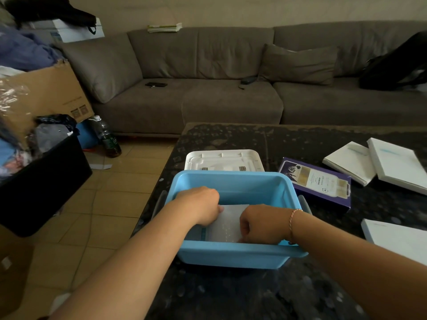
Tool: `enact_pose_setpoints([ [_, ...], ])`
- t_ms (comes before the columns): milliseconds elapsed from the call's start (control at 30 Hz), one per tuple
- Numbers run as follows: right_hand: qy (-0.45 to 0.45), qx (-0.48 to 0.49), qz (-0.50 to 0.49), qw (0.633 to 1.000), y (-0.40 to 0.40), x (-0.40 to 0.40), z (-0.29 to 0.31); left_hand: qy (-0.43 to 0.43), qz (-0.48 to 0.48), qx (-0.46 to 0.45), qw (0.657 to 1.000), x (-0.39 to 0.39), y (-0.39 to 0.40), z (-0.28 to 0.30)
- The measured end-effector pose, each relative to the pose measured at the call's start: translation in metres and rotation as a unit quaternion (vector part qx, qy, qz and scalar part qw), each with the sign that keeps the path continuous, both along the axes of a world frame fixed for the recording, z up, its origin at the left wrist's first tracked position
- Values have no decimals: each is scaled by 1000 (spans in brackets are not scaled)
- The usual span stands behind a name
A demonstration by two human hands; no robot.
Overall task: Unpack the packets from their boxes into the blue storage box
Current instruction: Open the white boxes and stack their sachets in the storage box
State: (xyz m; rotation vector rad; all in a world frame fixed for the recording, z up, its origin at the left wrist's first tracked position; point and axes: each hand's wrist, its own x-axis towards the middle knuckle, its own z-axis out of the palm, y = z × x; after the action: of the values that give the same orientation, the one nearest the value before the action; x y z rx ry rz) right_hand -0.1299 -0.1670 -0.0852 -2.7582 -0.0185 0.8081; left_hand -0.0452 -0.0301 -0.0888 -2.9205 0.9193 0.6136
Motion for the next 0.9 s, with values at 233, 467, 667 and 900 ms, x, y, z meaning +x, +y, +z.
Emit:
enact_pose_setpoints([
  [233,1,15,3,1000,0,2,-2,25,22,7,999,3,-4,-5],
  [467,4,22,12,1000,-1,2,0,55,26,38,997,5,-5,-7],
  [667,-1,20,23,1000,-1,-1,1,-26,37,42,998,6,-9,-11],
  [900,-33,-41,40,998,1,-5,13,29,55,-32,998,4,-5,-4],
])
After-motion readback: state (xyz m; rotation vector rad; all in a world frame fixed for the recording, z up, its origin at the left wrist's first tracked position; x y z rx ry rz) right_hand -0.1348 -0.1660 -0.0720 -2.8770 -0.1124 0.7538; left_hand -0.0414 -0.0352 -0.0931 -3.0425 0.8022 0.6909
